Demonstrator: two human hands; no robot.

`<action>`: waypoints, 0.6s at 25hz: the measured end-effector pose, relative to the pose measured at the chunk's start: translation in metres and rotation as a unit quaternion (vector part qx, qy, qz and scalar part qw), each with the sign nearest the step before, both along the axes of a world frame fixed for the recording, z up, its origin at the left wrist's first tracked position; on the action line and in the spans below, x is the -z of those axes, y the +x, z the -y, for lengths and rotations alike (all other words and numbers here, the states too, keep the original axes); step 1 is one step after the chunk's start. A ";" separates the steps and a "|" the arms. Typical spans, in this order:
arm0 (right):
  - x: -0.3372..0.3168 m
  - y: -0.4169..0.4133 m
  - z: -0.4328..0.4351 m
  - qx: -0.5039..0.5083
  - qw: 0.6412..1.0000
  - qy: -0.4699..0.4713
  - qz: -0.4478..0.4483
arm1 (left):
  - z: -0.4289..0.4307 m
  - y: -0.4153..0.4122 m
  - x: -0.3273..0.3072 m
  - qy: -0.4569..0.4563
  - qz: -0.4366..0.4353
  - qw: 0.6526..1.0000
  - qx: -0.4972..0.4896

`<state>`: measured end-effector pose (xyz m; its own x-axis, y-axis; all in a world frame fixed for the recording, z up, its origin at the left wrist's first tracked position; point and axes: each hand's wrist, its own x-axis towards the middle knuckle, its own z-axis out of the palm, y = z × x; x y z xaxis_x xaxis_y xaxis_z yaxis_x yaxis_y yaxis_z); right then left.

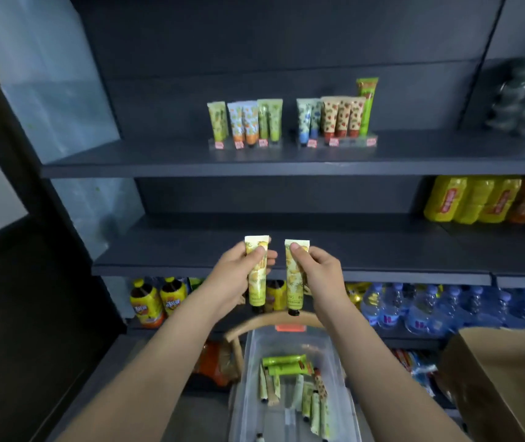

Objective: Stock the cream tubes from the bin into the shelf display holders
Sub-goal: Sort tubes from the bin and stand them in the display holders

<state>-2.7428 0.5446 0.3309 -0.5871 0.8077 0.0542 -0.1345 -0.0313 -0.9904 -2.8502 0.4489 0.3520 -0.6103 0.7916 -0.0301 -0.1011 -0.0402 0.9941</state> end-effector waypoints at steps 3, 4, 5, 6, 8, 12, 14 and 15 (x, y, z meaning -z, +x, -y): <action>-0.030 -0.024 -0.012 -0.018 0.998 0.051 0.014 | 0.003 -0.035 -0.032 0.007 -0.049 0.998 0.034; -0.040 -0.034 -0.017 -0.021 0.997 0.075 0.018 | 0.003 -0.048 -0.043 0.000 -0.064 0.997 0.045; -0.053 -0.046 -0.021 -0.024 0.994 0.105 0.022 | 0.002 -0.064 -0.055 -0.006 -0.080 0.995 0.057; -0.064 -0.059 -0.026 -0.022 0.990 0.135 0.031 | 0.000 -0.081 -0.066 -0.013 -0.100 0.992 0.070; -0.089 -0.089 -0.037 -0.013 0.978 0.200 0.061 | -0.006 -0.117 -0.089 -0.024 -0.154 0.982 0.102; -0.145 -0.161 -0.060 -0.025 0.932 0.321 0.168 | -0.028 -0.204 -0.147 -0.035 -0.260 0.951 0.162; -0.180 -0.192 -0.071 -0.050 0.904 0.365 0.218 | -0.043 -0.244 -0.178 -0.027 -0.310 0.931 0.193; -0.198 -0.208 -0.076 -0.058 0.892 0.380 0.236 | -0.053 -0.265 -0.194 -0.027 -0.347 0.915 0.204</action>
